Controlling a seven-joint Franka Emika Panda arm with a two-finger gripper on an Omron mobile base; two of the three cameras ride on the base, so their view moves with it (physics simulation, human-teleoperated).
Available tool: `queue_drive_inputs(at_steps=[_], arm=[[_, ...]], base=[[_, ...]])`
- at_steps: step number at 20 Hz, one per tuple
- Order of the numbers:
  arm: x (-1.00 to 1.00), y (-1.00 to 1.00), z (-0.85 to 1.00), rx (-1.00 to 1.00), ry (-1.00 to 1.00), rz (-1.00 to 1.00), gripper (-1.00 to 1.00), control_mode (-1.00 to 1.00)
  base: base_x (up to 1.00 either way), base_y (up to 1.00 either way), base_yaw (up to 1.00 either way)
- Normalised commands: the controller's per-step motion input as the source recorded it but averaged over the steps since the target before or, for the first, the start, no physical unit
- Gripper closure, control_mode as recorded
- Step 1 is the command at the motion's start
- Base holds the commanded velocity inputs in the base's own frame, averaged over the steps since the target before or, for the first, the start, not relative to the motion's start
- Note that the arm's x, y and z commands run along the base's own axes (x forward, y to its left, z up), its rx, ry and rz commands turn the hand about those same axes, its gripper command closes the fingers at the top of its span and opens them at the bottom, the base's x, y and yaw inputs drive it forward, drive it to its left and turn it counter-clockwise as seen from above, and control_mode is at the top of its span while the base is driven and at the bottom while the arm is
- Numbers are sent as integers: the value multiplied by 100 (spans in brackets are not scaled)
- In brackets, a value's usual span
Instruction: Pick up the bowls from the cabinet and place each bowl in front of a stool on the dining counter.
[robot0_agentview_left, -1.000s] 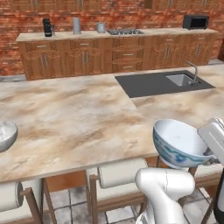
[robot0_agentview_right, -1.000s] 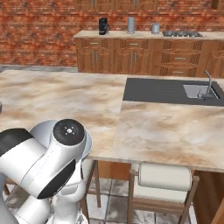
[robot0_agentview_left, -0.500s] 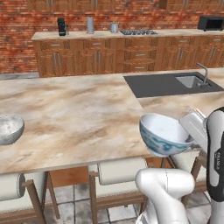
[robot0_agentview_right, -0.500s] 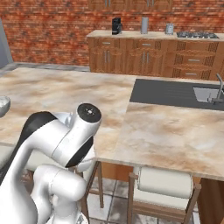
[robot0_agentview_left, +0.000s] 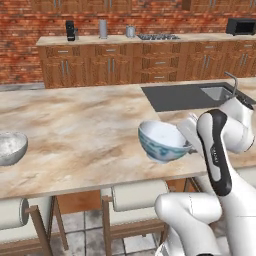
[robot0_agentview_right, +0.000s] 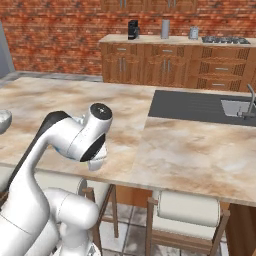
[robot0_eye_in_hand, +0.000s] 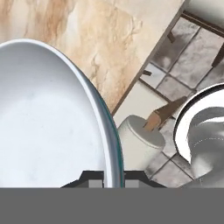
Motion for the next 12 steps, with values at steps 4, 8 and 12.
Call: queue_drive_inputs(at_steps=[4, 8, 12], arm=[[100, 49, -42, -4, 0, -1, 100, -100], [100, 35, -49, -5, 0, 0, 100, -100], [100, 2, -50, -3, 0, 0, 100, -100]], base=[[0, 0, 0], [0, 0, 0], [0, 0, 0]])
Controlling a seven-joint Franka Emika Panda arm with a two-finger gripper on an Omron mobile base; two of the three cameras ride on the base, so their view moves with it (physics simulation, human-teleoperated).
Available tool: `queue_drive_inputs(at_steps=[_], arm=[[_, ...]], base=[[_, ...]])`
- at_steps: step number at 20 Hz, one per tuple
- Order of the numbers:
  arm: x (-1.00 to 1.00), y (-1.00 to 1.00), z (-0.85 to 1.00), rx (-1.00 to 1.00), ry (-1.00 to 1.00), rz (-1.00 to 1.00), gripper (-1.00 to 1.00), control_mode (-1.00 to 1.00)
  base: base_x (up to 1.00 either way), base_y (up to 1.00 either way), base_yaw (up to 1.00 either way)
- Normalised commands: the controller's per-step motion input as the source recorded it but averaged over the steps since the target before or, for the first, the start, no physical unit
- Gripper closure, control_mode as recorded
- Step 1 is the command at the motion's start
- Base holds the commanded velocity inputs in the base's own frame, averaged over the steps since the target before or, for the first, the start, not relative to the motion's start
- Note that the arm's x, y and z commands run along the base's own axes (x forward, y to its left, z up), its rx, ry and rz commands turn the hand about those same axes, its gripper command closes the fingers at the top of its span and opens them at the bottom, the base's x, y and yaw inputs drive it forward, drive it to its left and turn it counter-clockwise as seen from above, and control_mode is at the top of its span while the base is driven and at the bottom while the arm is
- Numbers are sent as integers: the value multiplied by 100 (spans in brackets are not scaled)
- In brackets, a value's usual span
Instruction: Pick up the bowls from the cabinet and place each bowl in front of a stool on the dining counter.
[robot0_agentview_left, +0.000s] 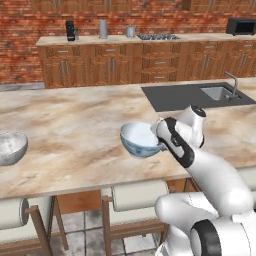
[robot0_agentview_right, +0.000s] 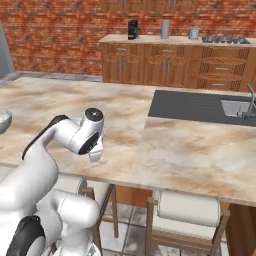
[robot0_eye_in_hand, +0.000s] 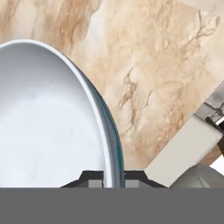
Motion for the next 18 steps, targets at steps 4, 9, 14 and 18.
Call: queue_drive_inputs(at_steps=[4, 9, 14, 18], arm=[[96, 0, -46, -3, 0, 0, 100, -100], [72, 0, -27, 0, 8, 0, 100, -100], [15, 5, -6, -1, 5, 0, 100, -100], [3, 6, -36, -5, 0, 0, 100, -100]], base=[[0, 0, 0], [0, 0, 0], [0, 0, 0], [0, 0, 0]])
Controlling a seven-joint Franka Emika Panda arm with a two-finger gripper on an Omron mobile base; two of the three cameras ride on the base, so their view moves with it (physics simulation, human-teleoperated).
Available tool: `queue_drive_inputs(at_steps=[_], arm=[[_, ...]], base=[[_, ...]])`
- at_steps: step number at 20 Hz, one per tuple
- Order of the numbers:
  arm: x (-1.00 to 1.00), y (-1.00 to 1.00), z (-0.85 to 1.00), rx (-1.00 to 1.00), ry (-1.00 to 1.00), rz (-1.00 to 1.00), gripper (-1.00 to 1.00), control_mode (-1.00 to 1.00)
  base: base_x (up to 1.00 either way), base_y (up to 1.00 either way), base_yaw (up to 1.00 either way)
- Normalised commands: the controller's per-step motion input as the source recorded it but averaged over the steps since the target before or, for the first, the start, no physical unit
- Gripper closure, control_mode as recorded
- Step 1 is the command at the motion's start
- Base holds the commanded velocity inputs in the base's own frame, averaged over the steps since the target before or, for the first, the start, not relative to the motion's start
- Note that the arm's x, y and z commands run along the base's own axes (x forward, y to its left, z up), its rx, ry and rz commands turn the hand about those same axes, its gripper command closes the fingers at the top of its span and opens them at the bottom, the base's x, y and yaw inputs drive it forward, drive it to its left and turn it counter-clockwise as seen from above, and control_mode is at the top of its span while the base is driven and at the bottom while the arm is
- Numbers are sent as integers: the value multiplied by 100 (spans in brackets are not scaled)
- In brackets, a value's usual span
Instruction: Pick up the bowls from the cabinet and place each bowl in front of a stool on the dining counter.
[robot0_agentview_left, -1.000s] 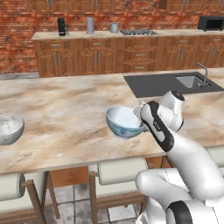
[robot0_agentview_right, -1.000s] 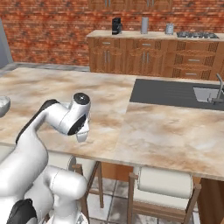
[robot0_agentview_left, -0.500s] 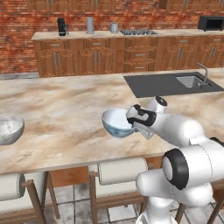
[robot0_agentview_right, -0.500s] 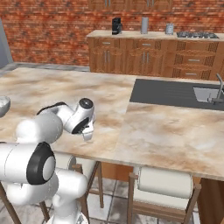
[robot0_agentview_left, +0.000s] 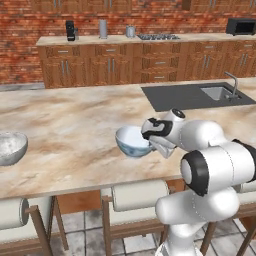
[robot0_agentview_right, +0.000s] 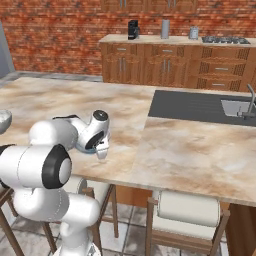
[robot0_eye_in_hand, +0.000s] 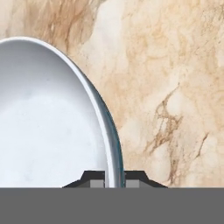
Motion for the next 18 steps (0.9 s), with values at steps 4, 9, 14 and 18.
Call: queue_drive_inputs(at_steps=[4, 9, 14, 18], arm=[[1, 5, -19, -2, 0, 0, 100, -100], [0, 0, 0, 0, 0, 0, 100, -100], [0, 0, 0, 0, 0, 0, -100, -100], [0, 0, 0, 0, 0, 0, -100, -100]], base=[[0, 0, 0], [0, 0, 0], [0, 0, 0], [0, 0, 0]])
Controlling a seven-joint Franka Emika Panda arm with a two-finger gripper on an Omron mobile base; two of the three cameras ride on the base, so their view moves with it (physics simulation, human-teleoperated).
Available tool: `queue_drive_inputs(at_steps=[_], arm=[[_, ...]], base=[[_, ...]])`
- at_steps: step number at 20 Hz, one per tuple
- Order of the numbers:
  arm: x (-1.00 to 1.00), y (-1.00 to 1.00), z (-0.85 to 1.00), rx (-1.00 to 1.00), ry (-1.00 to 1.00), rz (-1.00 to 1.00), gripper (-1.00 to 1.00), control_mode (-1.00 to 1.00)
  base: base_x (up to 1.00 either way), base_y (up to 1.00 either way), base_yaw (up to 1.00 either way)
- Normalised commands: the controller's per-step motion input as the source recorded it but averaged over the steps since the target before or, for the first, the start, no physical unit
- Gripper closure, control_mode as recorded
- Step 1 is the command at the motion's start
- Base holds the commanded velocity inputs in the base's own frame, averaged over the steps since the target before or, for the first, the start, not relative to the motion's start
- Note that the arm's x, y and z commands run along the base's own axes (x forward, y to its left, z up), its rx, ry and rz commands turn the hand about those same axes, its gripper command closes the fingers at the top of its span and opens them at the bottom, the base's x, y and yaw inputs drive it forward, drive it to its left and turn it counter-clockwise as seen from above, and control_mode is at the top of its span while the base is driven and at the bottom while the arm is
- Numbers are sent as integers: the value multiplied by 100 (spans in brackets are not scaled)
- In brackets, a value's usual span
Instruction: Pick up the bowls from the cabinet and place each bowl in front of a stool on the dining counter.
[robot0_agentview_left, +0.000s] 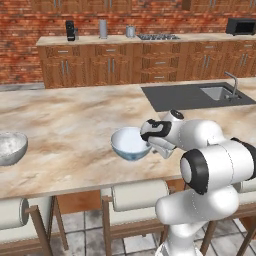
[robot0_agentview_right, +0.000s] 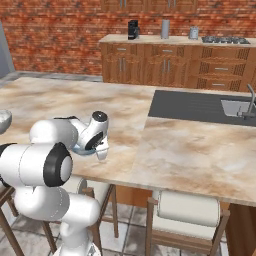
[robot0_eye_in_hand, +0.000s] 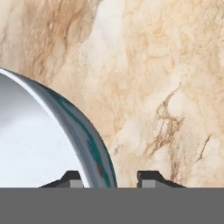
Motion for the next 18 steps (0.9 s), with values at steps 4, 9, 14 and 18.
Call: queue_drive_inputs(at_steps=[4, 9, 14, 18], arm=[[0, 0, 0, 0, 0, 0, -100, -100], [0, 0, 46, 0, 0, 0, -100, -100], [-4, -8, 100, 0, 0, 13, -100, -100], [-54, -18, 100, -4, 0, 16, -100, -100]], base=[[0, 0, 0], [0, 0, 0], [0, 0, 0], [0, 0, 0]])
